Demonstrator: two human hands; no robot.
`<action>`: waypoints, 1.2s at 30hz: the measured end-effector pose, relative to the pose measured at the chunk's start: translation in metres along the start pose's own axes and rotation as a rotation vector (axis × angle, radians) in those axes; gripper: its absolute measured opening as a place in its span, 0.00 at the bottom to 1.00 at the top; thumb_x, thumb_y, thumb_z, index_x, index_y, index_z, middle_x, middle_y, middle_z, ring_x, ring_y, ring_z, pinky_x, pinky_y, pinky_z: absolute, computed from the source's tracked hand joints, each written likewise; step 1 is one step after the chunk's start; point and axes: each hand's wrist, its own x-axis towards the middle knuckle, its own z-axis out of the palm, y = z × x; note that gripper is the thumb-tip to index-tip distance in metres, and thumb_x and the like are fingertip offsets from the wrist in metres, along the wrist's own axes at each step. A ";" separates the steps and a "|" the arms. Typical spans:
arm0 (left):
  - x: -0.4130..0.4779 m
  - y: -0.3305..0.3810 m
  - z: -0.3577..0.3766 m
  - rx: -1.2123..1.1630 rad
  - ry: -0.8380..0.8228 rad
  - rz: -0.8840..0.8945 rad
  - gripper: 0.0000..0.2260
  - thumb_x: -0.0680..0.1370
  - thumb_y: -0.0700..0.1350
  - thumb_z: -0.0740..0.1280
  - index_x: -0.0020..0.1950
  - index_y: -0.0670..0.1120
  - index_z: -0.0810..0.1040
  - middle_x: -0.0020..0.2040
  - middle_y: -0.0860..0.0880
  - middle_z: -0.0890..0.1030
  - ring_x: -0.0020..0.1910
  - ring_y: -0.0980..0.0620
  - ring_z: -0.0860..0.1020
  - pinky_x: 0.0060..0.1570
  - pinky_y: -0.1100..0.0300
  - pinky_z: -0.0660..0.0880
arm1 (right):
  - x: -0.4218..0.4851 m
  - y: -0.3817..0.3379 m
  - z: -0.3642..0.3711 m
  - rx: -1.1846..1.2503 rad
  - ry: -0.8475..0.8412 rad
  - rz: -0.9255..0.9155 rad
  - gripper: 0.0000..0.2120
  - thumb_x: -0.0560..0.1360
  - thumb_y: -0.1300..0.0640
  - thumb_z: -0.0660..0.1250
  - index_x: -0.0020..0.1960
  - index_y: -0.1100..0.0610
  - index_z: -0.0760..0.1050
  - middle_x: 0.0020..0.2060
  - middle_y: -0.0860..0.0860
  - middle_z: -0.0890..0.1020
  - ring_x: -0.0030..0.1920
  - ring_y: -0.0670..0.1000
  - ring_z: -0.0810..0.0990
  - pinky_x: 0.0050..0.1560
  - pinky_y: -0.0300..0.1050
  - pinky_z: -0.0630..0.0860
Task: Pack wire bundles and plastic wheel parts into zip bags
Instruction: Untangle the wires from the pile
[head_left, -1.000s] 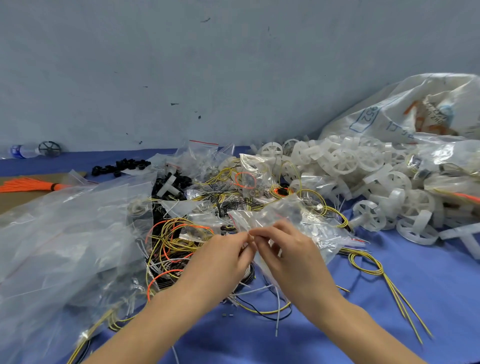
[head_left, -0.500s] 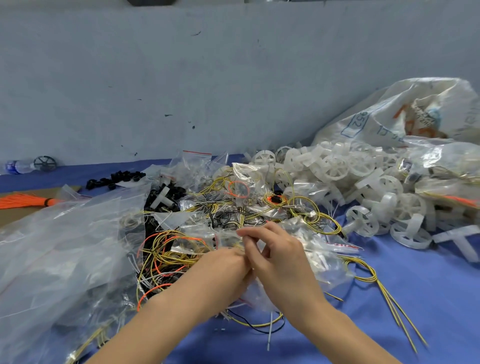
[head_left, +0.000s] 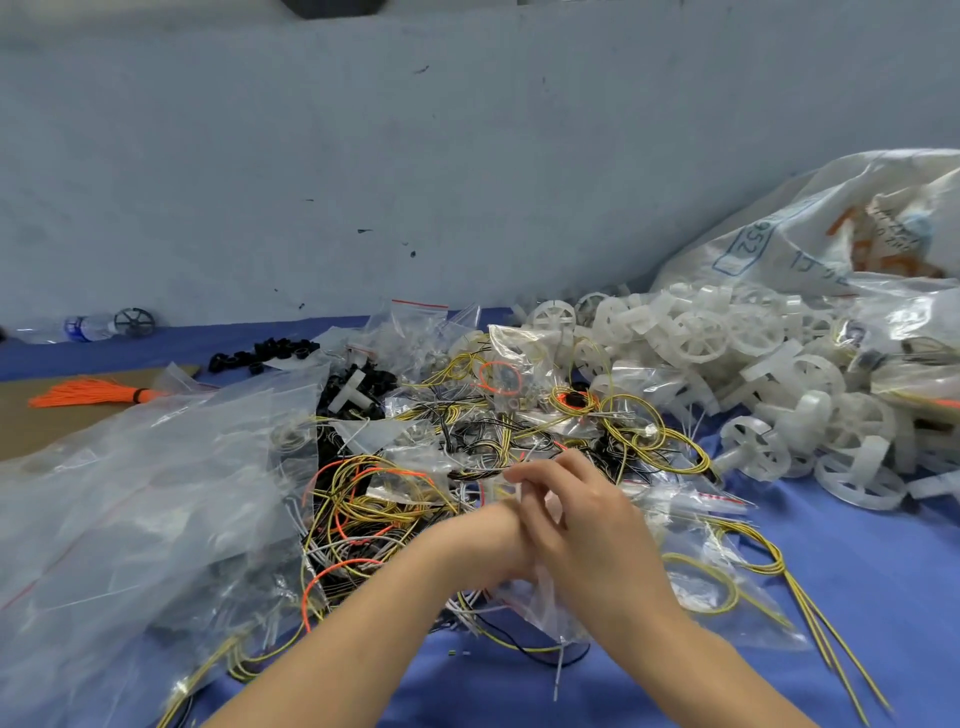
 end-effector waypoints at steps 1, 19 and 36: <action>-0.003 -0.010 -0.001 -0.413 0.005 -0.113 0.16 0.82 0.35 0.57 0.70 0.37 0.67 0.65 0.44 0.74 0.56 0.52 0.76 0.59 0.73 0.69 | 0.000 0.004 0.001 -0.009 0.003 -0.002 0.08 0.78 0.51 0.64 0.53 0.42 0.79 0.48 0.42 0.75 0.45 0.49 0.78 0.46 0.52 0.75; -0.075 -0.138 -0.057 -0.115 0.583 -0.257 0.08 0.81 0.51 0.62 0.57 0.54 0.78 0.46 0.58 0.79 0.44 0.66 0.75 0.39 0.68 0.70 | 0.000 0.013 0.018 -0.064 -0.181 -0.082 0.09 0.81 0.50 0.60 0.55 0.44 0.78 0.48 0.38 0.79 0.35 0.35 0.73 0.43 0.42 0.72; -0.091 -0.110 -0.037 0.150 0.283 -0.194 0.07 0.81 0.54 0.61 0.53 0.57 0.78 0.35 0.57 0.80 0.36 0.58 0.77 0.42 0.58 0.76 | 0.000 0.017 0.022 -0.165 -0.100 -0.138 0.09 0.80 0.52 0.60 0.55 0.44 0.78 0.49 0.40 0.80 0.33 0.39 0.69 0.36 0.42 0.66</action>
